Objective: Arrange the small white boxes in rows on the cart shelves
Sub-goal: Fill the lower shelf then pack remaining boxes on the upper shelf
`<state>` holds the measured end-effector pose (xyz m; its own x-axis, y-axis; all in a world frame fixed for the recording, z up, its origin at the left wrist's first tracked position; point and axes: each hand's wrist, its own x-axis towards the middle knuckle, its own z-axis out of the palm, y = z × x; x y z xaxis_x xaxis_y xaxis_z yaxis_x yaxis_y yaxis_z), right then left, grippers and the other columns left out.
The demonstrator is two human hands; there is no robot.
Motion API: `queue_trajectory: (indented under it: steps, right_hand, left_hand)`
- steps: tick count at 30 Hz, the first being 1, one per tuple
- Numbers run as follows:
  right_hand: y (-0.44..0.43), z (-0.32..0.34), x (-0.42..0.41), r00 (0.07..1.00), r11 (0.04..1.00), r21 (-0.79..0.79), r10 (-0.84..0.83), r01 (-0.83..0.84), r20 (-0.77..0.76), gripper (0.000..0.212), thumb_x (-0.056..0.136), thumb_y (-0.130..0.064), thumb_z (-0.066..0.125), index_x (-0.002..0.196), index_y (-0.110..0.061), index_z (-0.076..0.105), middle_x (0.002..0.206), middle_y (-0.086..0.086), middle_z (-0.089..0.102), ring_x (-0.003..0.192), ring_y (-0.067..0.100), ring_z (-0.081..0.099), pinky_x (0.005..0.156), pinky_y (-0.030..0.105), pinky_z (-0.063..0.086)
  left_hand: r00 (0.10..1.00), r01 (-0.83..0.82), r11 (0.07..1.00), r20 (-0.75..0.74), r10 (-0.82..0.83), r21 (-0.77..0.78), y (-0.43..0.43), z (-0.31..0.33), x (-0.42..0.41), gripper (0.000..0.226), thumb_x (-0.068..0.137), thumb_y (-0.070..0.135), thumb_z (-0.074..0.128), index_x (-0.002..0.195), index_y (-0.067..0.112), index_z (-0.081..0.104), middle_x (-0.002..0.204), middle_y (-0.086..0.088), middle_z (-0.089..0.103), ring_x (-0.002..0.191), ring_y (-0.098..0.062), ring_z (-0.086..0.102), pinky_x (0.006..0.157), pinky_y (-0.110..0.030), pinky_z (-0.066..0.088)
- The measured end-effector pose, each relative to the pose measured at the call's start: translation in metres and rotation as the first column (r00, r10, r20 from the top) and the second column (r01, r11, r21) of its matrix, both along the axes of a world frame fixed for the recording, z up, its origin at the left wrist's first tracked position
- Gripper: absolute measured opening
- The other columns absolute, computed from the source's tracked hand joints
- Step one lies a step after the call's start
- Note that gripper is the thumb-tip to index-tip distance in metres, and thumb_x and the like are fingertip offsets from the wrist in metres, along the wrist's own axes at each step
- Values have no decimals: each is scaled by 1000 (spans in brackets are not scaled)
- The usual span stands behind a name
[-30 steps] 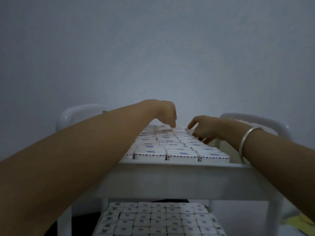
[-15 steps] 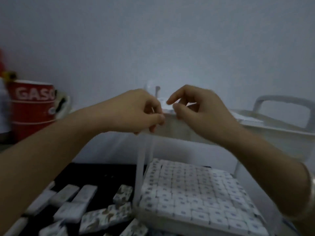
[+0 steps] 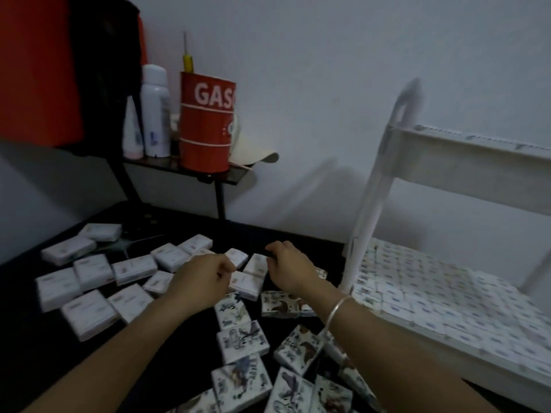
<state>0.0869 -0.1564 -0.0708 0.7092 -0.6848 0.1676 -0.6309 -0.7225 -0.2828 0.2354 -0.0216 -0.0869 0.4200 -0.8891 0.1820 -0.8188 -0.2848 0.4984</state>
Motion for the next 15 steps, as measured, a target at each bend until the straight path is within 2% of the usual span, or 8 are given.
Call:
queue_trajectory:
  steps: [3,6,9,12,15]
  right_hand:
    - [-20,-18,17,991,990,89,-101,108,-89,42,100,-28,40,139,-11,43,137,18,43,119,38,50,98,38,40]
    - [-30,-20,27,978,983,131,-105,130,-178,51,98,-38,44,140,-9,42,140,20,43,125,39,45,102,37,37]
    - [-36,-18,30,969,975,187,-73,120,-237,61,93,-46,52,142,-12,40,142,15,46,128,34,44,103,35,38]
    - [-39,-18,25,982,950,274,-107,147,-158,67,87,-43,64,143,-16,38,142,13,43,124,29,49,102,35,42]
    - [-37,-15,18,989,948,284,-124,141,-75,73,82,-41,72,144,-24,38,138,13,37,117,31,51,102,36,43]
  left_hand:
    - [991,-124,992,43,124,-4,-12,-5,2,20,93,31,54,110,29,63,112,7,68,100,-18,62,77,-32,53]
    - [990,-143,985,24,141,100,-24,-5,1,30,89,46,56,110,24,59,111,5,66,104,-20,60,81,-33,50]
    - [987,-155,963,-14,162,221,-32,-5,-2,49,78,63,63,102,21,55,102,3,62,98,-20,59,70,-30,43]
    - [987,-129,958,-62,149,256,-38,-9,-1,53,73,60,70,97,14,61,100,-3,66,93,-21,62,67,-30,42]
    - [979,-106,961,-145,146,254,-39,-8,1,49,70,56,75,100,18,68,98,2,69,92,-17,64,77,-31,52]
